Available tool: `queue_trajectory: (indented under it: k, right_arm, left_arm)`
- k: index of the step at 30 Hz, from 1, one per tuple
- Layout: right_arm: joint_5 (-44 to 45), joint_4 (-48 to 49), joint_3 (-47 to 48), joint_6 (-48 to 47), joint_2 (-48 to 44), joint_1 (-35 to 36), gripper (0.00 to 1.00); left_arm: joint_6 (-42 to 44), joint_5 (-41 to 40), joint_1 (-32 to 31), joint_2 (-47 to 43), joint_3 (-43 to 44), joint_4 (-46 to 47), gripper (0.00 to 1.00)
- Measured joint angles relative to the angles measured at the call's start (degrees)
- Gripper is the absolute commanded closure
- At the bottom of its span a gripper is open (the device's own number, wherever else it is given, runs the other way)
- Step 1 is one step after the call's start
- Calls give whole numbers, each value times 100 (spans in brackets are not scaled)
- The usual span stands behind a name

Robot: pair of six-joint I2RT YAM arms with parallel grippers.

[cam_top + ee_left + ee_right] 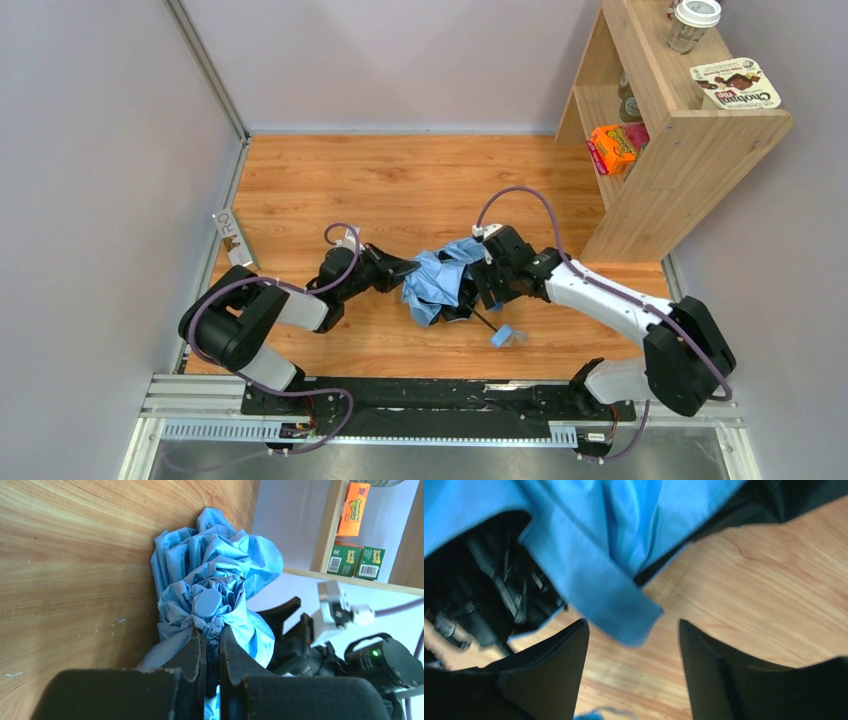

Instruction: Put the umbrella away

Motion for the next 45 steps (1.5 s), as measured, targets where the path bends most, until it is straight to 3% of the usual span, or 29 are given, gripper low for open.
queue_trajectory:
  k: [3,6,8,17,22,25,28,31,32,34,37,38,41,42,43,44,45]
  right_arm:
    - [168,254,-2,105,382,0,72]
    - [485,382,0,278,503,61,94]
    - [793,363,46,402,476,116,100]
    - [2100,-581,973,575,348,291,100]
    - [2601,-745,1036,470,101,306,100]
    - [2927,-785,1104,238,142,306,94]
    - [3309,-846,1335,-131,356,304,100]
    - [3558,-789,1646,-619,649,297,100]
    - [3604,-815,1781,-763,765,280,95]
    - [3624,-988,2138,-907,1075,221,86]
    - [3501,-1241,2583,-813,1512,144,83]
    - [3383,-1270,2581,-737,1569,133,83]
    - [2833,-1368,2269,-420,1488,144,98]
    - [2627,-1366,2109,-334,1416,162,96]
    - [2339,-1320,1864,-186,1287,195,81]
    - [2033,-1296,1591,-31,1119,243,78]
    - [1731,-1290,1314,140,922,297,83]
  left_arm:
    - [2,90,7,-33,0,-13,100]
    - [7,170,26,-125,0,-87,100]
    - [15,212,33,-192,-4,-153,100]
    - [155,236,107,-424,-7,-525,100]
    - [271,240,140,-619,15,-820,100]
    - [365,256,151,-785,61,-1102,100]
    - [529,262,173,-1091,72,-1473,100]
    - [774,243,197,-1508,87,-1982,100]
    - [879,225,210,-1657,92,-2153,100]
    - [1078,138,223,-1952,92,-2476,100]
    - [1362,-11,227,-2417,92,-2887,100]
    - [1473,-55,227,-2575,92,-3014,100]
    - [1690,-107,227,-2839,92,-3239,100]
    - [1768,-125,240,-2896,92,-3303,100]
    - [1834,-133,264,-2935,92,-3362,100]
    - [1878,-129,286,-2955,92,-3394,100]
    - [1937,-116,332,-2959,92,-3432,100]
